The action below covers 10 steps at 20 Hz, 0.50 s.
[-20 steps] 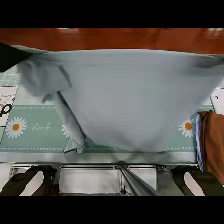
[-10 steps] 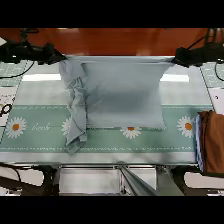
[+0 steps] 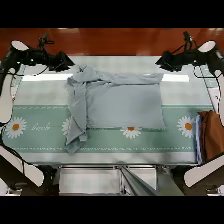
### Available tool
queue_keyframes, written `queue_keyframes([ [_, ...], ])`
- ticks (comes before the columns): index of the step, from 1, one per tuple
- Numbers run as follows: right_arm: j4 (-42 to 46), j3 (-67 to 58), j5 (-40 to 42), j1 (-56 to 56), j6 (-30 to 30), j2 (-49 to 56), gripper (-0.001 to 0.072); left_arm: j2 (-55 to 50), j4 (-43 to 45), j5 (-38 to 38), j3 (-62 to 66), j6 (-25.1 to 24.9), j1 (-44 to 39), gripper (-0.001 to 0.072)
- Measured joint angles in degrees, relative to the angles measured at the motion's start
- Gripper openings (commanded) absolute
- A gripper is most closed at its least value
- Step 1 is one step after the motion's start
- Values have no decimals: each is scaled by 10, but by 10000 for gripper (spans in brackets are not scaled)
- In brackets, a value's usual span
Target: Fold the shirts.
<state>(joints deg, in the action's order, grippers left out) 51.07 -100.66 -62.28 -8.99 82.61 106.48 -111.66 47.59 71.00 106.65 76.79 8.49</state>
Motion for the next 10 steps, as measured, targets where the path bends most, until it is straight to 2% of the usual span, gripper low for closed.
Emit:
queue_keyframes([
  [3,-12,-16,-106,-50,4,-19,415,25,70,130,10,50,39,509],
  [5,10,0,-173,-85,6,-53,416,76,97,181,-31,60,63,509],
  [8,38,129,-196,-119,0,-147,415,205,111,174,-187,50,84,508],
  [10,32,264,-161,-134,-20,-218,415,311,113,125,-341,42,93,507],
])
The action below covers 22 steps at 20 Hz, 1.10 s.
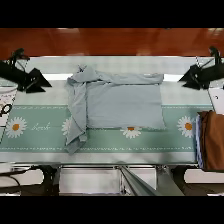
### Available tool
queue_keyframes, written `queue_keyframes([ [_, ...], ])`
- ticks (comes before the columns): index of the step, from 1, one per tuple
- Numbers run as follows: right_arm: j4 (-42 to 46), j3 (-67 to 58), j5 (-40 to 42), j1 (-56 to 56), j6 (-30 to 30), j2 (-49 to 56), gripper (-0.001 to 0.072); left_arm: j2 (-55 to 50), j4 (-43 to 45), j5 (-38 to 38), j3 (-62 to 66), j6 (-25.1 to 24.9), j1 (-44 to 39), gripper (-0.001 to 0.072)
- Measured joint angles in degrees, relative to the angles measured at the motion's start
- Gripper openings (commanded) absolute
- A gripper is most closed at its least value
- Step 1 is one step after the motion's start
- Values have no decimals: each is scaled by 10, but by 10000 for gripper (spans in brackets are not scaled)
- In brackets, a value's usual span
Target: Fold the shirts.
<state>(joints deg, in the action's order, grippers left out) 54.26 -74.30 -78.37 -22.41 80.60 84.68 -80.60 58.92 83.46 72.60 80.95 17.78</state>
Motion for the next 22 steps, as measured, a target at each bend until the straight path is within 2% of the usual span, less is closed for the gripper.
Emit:
queue_keyframes([
  [4,-87,231,55,-25,-90,-118,415,166,-50,-50,-286,-35,9,507],
  [8,-127,339,73,-34,-145,-189,415,226,-142,-70,-439,-72,3,507],
  [16,-146,380,81,-37,-170,-222,415,195,-256,-169,-501,-101,-85,507],
  [22,-147,383,89,-37,-174,-224,415,117,-278,-236,-466,-103,-165,505],
])
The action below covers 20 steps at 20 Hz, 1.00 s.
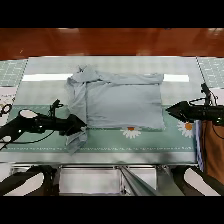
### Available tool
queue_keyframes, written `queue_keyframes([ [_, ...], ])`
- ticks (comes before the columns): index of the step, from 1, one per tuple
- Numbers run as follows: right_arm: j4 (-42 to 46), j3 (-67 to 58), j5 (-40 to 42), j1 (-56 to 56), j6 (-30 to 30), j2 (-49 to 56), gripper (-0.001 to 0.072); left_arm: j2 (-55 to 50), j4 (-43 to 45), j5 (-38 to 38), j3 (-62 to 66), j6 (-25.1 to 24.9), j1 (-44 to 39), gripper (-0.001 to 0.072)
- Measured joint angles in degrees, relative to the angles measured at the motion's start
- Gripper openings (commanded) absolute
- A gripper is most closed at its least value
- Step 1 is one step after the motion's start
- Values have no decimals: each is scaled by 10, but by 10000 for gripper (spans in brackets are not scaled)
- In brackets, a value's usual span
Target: Fold the shirts.
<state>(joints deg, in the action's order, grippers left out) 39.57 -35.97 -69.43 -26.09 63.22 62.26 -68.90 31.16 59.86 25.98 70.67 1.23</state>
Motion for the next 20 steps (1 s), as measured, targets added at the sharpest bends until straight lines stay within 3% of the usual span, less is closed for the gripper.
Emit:
queue_keyframes([
  [1,0,0,2,0,0,0,415,-13,-1,-5,10,0,-12,484],
  [2,0,0,3,0,0,0,415,-24,-1,-11,19,0,-21,330],
  [3,0,0,4,0,0,0,415,-36,-2,-14,29,1,-30,97],
  [4,0,0,5,0,0,0,415,-46,-2,-15,37,2,-36,35],
  [11,14,0,6,-34,1,0,414,-69,10,20,89,-9,-37,35],
  [17,99,31,-14,-88,67,6,416,-56,21,50,110,-14,-19,35],
  [20,92,44,-21,-93,73,33,416,-54,22,56,111,-15,-17,34],
])
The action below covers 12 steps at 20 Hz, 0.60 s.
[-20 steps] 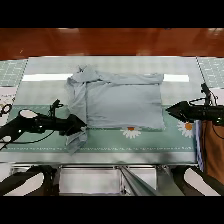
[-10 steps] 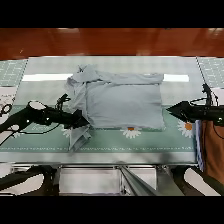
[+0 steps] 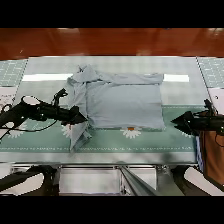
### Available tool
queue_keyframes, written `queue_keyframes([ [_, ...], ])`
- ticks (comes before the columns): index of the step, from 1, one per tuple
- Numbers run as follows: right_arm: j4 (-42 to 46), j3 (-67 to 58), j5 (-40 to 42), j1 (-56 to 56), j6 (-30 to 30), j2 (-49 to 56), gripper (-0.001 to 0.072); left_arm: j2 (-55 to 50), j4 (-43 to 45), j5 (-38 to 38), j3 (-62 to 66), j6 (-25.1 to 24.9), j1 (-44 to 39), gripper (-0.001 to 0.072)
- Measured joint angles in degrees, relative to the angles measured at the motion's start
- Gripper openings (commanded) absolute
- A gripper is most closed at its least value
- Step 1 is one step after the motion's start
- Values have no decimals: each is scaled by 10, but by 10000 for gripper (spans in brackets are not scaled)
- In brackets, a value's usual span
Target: Fold the shirts.
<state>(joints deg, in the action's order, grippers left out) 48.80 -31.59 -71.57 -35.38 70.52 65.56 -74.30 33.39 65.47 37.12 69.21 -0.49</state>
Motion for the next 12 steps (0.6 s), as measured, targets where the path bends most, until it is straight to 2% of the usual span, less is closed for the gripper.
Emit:
queue_keyframes([
  [9,-83,-11,17,111,-21,125,407,1,0,1,1,0,1,35],
  [10,-90,-20,22,124,-21,136,363,1,0,0,1,0,1,34],
  [11,-96,-31,29,137,-19,146,222,1,0,-1,1,0,1,34],
  [12,-98,-43,41,150,-17,155,26,1,0,-2,1,0,1,34],
])
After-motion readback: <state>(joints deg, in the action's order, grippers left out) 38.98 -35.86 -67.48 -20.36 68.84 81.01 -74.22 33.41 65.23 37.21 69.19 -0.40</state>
